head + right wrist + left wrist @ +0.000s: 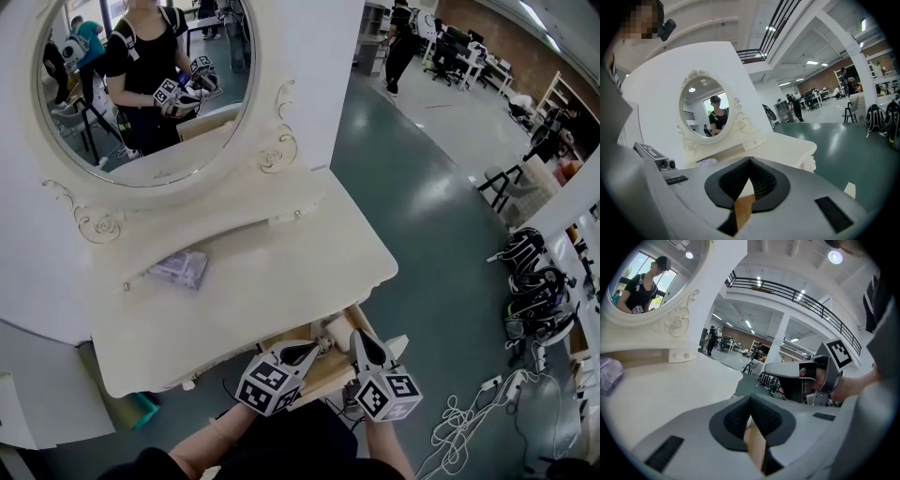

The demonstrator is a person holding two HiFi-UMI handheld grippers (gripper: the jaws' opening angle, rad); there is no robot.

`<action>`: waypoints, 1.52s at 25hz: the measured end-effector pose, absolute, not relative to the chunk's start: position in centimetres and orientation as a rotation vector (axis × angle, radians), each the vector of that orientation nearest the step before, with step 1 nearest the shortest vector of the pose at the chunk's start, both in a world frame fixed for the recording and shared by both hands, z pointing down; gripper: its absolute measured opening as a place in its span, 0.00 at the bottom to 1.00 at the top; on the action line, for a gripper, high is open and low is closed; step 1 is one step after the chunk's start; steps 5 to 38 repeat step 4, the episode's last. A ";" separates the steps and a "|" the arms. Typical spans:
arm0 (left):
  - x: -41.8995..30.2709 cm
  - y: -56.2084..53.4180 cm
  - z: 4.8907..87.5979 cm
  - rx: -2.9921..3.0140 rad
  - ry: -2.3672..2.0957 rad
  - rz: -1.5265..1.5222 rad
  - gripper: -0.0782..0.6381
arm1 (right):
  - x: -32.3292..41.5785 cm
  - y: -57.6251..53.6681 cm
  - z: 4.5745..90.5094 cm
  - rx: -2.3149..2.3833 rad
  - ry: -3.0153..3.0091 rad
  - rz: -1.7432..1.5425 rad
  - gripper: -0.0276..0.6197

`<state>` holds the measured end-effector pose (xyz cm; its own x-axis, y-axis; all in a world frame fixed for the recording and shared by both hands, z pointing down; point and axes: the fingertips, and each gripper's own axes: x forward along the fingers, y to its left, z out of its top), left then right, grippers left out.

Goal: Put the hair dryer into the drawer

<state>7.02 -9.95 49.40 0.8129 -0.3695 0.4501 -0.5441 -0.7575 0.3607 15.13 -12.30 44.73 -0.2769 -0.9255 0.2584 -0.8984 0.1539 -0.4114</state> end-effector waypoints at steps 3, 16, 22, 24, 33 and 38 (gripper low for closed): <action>7.1 -10.1 49.4 2.516 -0.680 0.493 0.13 | 15.1 -12.6 44.6 -1.853 2.350 -0.763 0.07; 7.1 -10.2 49.4 2.516 -0.680 0.494 0.13 | 15.0 -12.8 44.5 -1.852 2.351 -0.761 0.07; 7.1 -10.2 49.4 2.516 -0.680 0.494 0.13 | 15.0 -12.8 44.5 -1.852 2.351 -0.761 0.07; 7.1 -10.2 49.4 2.516 -0.680 0.494 0.13 | 15.0 -12.8 44.5 -1.852 2.351 -0.761 0.07; 7.1 -10.2 49.4 2.516 -0.680 0.494 0.13 | 15.0 -12.8 44.5 -1.852 2.351 -0.761 0.07; 7.1 -10.2 49.4 2.516 -0.680 0.494 0.13 | 15.0 -12.8 44.5 -1.852 2.351 -0.761 0.07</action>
